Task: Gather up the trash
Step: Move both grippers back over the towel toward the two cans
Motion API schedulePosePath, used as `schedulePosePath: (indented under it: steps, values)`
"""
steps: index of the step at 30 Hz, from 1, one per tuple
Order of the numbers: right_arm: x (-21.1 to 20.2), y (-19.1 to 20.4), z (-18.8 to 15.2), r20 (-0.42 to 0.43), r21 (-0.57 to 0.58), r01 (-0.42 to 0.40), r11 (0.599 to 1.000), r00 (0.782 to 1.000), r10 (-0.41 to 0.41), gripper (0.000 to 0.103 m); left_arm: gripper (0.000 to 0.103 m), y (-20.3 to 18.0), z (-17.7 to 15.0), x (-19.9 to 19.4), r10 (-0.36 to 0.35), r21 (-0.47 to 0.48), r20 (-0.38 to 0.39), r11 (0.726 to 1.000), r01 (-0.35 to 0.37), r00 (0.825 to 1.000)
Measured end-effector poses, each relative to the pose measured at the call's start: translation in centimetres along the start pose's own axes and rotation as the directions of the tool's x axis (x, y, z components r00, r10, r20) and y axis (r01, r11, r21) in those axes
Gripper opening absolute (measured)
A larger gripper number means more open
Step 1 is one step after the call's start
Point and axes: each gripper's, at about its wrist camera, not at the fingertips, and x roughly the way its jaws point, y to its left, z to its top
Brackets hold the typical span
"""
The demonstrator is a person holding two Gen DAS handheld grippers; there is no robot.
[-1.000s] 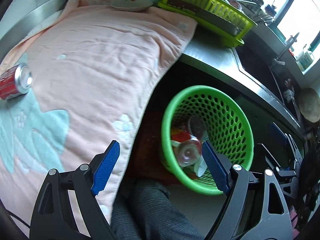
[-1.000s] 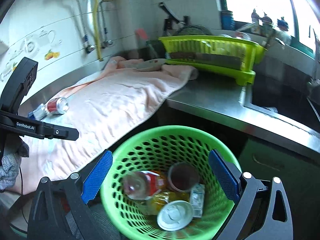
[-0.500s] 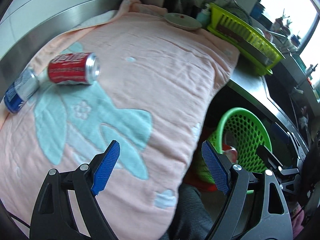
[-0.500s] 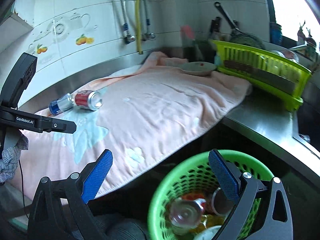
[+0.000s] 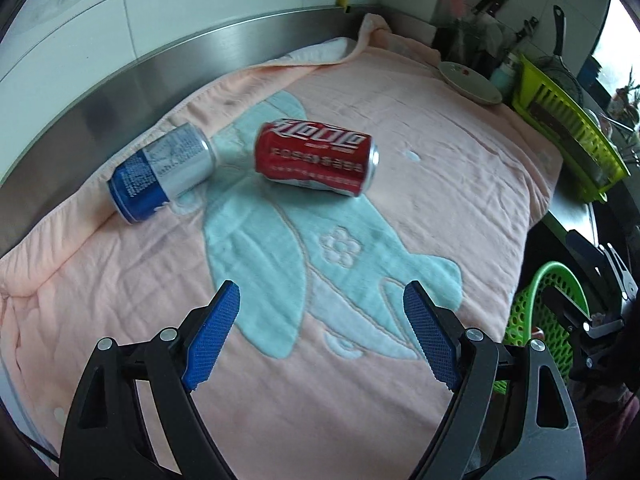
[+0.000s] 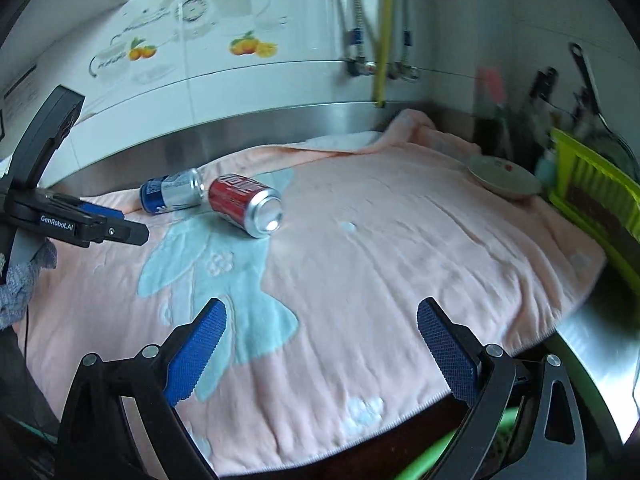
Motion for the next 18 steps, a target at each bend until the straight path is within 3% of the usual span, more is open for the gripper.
schedulePosePath:
  steps: [8, 18]
  values:
    - [5.1, 3.6, 3.9, -0.021, -0.112, -0.079, 0.991, 0.997, 0.077, 0.094, 0.083, 4.9, 1.7, -0.5, 0.099, -0.027, 0.018, 0.995, -0.099, 0.995]
    - [10.5, 7.1, 8.0, -0.055, -0.258, -0.153, 0.954, 0.988, 0.144, 0.093, 0.083, 9.0, 3.0, -0.4, 0.132, -0.024, 0.037, 0.991, -0.132, 0.991]
